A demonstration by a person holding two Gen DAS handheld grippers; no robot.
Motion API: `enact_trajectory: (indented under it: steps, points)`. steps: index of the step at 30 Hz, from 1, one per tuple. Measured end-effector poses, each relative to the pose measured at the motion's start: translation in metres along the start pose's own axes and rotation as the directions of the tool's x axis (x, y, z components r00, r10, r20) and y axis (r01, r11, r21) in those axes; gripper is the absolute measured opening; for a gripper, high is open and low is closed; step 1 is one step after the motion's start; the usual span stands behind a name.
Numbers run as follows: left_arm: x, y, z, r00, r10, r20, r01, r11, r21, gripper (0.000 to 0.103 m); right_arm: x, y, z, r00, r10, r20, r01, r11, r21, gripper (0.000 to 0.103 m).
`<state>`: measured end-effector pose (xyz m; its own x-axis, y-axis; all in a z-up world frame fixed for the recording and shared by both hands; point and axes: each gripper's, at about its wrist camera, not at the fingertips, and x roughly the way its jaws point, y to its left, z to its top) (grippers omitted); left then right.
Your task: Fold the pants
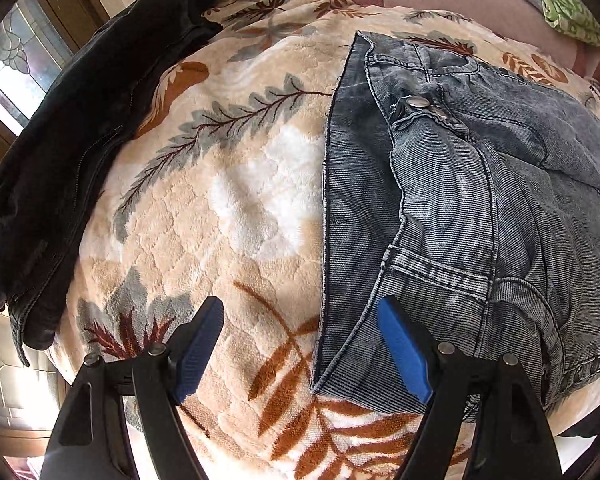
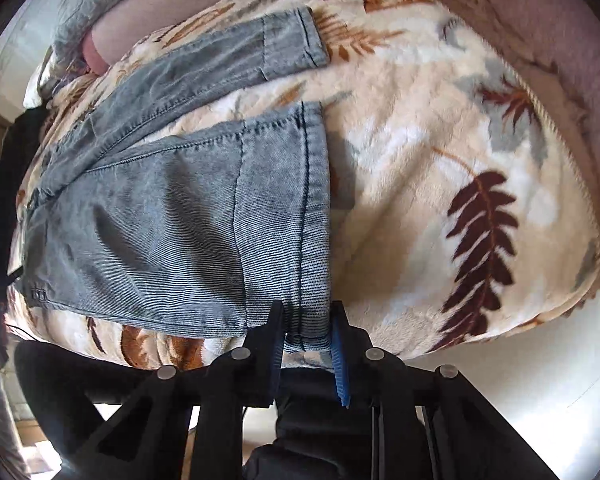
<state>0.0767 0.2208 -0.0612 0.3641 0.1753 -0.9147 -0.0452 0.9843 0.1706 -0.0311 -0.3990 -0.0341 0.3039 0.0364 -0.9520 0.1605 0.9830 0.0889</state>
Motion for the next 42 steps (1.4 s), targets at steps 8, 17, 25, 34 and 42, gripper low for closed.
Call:
enact_trajectory:
  steps: [8, 17, 25, 34, 42]
  points:
    - [-0.009, -0.023, -0.010, 1.000, 0.023, -0.002, -0.023, 0.998, 0.055, 0.080, 0.034, -0.039, 0.002, 0.994, -0.006, -0.108, 0.004, 1.000, -0.012, 0.020]
    - [-0.041, -0.034, -0.013, 0.998, 0.008, 0.067, -0.013, 0.997, 0.078, 0.080, -0.034, -0.053, 0.063, 0.990, 0.094, 0.107, -0.101, 0.993, 0.062, 0.075]
    - [-0.022, -0.046, -0.019, 0.999, 0.015, 0.047, -0.020, 0.995, 0.099, 0.080, 0.064, -0.022, 0.123, 0.997, 0.055, -0.059, -0.054, 0.998, 0.010, 0.022]
    - [-0.017, -0.041, -0.017, 0.999, 0.006, 0.043, -0.010, 0.997, 0.071, 0.084, 0.069, 0.000, 0.116, 0.967, -0.233, 0.102, 0.245, 0.961, -0.127, 0.012]
    - [-0.058, -0.017, 0.028, 0.980, -0.083, 0.183, 0.084, 0.996, -0.001, 0.084, 0.002, -0.016, 0.130, 0.963, -0.132, 0.237, 0.128, 0.991, 0.033, 0.073]
